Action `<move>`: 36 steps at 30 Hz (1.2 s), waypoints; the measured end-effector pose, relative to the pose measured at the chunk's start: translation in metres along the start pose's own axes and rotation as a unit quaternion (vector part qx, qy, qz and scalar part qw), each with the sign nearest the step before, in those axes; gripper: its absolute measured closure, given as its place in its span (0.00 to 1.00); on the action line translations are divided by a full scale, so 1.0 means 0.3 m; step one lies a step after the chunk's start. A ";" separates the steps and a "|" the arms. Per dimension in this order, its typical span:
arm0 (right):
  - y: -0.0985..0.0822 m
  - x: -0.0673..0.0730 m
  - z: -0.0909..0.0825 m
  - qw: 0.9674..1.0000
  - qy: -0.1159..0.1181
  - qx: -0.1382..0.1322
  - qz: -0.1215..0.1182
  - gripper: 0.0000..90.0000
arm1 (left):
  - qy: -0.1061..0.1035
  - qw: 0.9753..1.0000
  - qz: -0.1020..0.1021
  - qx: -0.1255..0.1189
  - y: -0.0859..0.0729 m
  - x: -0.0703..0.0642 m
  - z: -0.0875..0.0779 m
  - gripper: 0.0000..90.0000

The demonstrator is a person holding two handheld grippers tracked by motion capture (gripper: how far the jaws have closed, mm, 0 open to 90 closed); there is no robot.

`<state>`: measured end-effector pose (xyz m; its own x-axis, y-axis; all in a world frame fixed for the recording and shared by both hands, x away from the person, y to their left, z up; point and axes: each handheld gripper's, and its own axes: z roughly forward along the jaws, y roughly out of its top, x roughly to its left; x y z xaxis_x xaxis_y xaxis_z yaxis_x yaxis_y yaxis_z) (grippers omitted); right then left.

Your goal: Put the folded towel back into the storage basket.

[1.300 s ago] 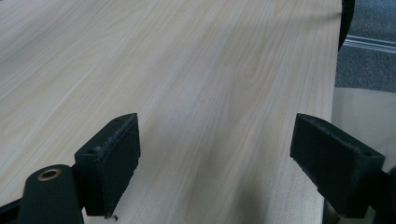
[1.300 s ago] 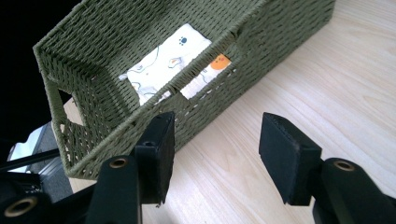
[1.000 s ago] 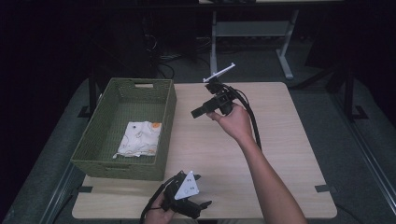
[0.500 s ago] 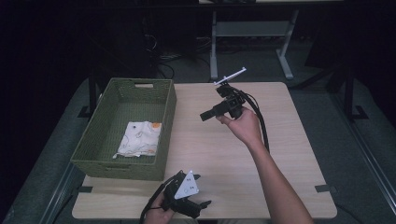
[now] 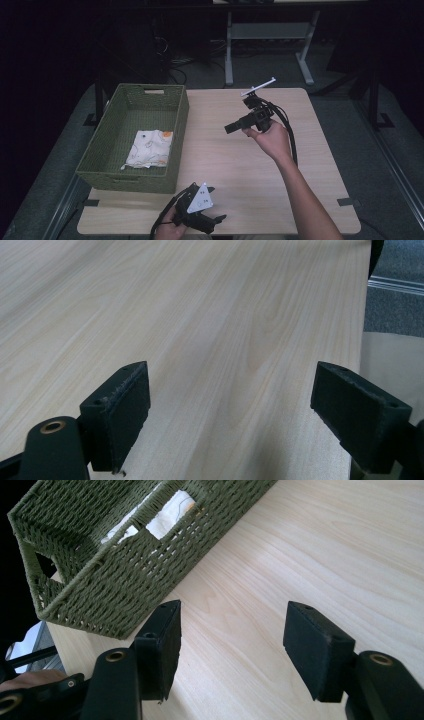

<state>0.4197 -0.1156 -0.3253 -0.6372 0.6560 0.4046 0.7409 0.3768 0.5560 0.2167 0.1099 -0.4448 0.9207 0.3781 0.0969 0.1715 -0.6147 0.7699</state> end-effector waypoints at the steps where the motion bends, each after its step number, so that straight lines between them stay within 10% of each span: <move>1: -0.004 -0.003 -0.003 1.000 0.000 0.001 0.002 0.43 | 0.000 1.000 0.001 0.000 0.000 0.000 0.000 0.18; 36: -0.209 -0.130 -0.047 0.999 0.002 -0.005 0.049 0.39 | 0.000 1.000 -0.001 0.002 -0.001 0.000 0.005 0.18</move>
<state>0.3951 -0.1740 -0.3656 -0.5628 0.6863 0.4608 0.7975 0.3042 0.5209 0.2171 0.1090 -0.4458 0.9202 0.3796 0.0953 0.1752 -0.6172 0.7671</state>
